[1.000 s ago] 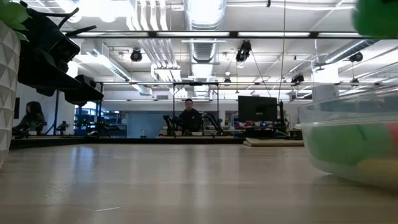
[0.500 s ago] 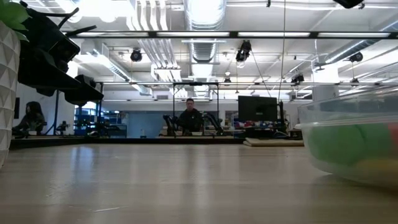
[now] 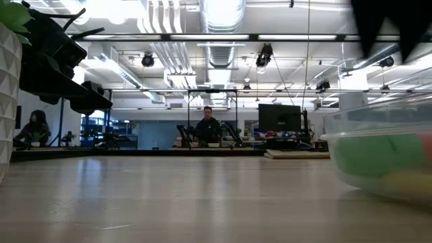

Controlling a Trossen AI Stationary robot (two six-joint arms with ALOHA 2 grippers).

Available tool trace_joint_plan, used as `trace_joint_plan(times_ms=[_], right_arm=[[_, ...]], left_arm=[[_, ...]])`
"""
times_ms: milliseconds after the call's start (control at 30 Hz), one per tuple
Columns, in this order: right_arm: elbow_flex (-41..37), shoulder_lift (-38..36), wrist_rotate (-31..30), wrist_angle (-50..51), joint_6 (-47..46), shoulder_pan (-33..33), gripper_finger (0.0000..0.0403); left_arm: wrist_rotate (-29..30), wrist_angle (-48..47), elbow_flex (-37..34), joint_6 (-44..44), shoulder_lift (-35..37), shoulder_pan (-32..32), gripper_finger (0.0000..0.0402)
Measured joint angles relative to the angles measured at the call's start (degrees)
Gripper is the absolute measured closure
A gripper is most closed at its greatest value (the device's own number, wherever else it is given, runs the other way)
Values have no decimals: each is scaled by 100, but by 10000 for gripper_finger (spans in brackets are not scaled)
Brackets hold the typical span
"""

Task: Pick and placing Produce into tupperware
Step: Return to Home Position

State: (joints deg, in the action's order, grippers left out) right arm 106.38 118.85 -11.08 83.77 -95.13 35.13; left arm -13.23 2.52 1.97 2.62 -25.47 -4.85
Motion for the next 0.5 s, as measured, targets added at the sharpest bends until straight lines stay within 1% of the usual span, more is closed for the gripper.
trace_joint_plan(times_ms=[100, 233, 333, 400, 500], right_arm=[[379, -145, -594, -41, 718, -346, 106], [949, -451, -998, -39, 1867, -764, 113], [1192, -703, -1146, -114, 2594, -1058, 119], [1309, -907, -1143, -136, 3133, -1257, 123], [1588, -1263, -1152, 64, 3758, -1528, 130]], left_arm=[[0, 0, -1, 0, 0, -1, 118], [1, 0, -1, 0, 0, -1, 118], [-1, -1, -1, 0, 0, -1, 118], [-1, 1, 0, 2, 0, -1, 118], [1, 0, -1, 1, 0, -1, 118]])
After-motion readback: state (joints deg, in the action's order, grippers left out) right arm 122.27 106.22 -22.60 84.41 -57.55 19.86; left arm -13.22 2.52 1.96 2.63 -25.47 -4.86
